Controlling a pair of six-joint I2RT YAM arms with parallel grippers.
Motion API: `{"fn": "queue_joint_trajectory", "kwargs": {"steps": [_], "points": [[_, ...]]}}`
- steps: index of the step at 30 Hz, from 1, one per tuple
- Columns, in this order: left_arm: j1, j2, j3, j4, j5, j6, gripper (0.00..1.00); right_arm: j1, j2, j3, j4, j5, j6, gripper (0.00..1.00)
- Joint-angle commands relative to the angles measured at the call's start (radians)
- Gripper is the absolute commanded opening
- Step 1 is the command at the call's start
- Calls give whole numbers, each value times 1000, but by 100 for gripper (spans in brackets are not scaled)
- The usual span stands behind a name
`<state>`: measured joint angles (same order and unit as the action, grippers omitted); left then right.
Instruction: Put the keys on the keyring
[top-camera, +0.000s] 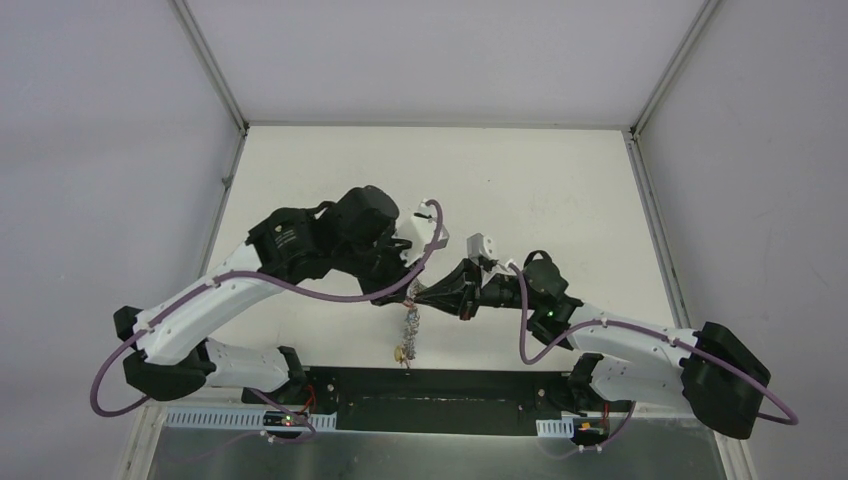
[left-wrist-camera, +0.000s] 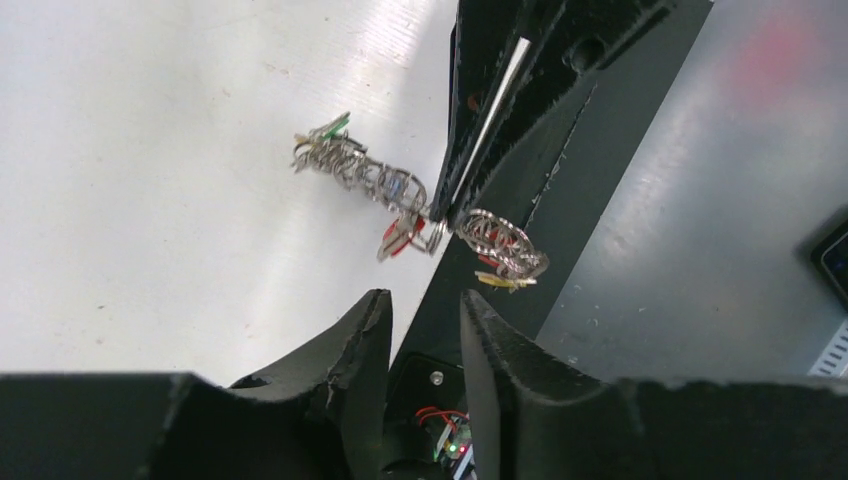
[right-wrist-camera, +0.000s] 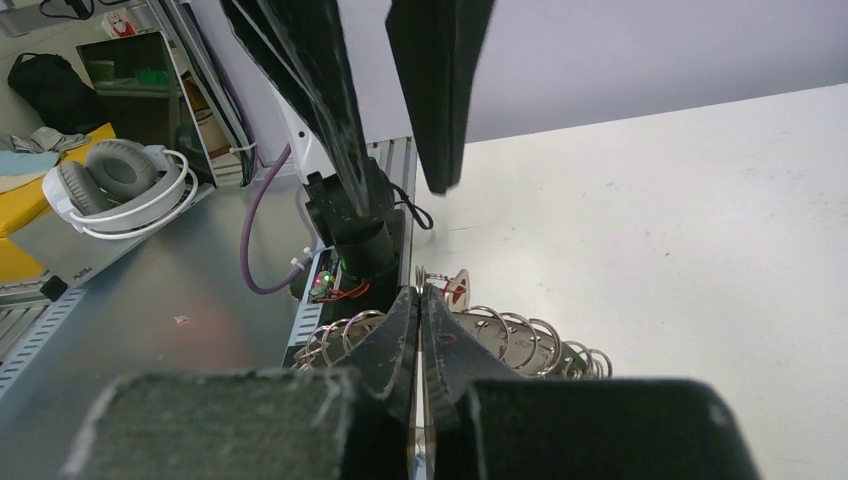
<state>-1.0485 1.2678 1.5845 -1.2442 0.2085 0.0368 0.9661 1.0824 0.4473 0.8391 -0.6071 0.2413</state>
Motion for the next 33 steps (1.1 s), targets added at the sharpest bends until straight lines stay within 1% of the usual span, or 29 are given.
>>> {"fn": "queue_joint_trajectory", "kwargs": {"steps": [1, 7, 14, 18, 20, 24, 29, 33], "points": [[-10, -142, -79, 155, -48, -34, 35, 6, -55, 1, 80, 9, -2, 0], [-11, -319, -262, 385, -30, -128, 42, 6, -85, -12, 80, 28, 0, 0], [-10, -548, -546, 730, 49, -151, 44, 5, -110, -22, 78, 34, 8, 0], [-11, -647, -706, 920, 157, -62, 45, 5, -123, -27, 74, 37, 9, 0], [-10, -691, -778, 996, 209, 29, 46, 5, -128, -28, 71, 38, 10, 0], [-10, -767, -901, 1116, 218, 164, 50, 5, -139, -31, 63, 40, 9, 0], [-11, -779, -946, 1143, 203, 260, 51, 5, -153, -34, 49, 44, 7, 0], [-11, -754, -951, 1143, 186, 289, 49, 5, -157, -35, 46, 44, 6, 0]]}}
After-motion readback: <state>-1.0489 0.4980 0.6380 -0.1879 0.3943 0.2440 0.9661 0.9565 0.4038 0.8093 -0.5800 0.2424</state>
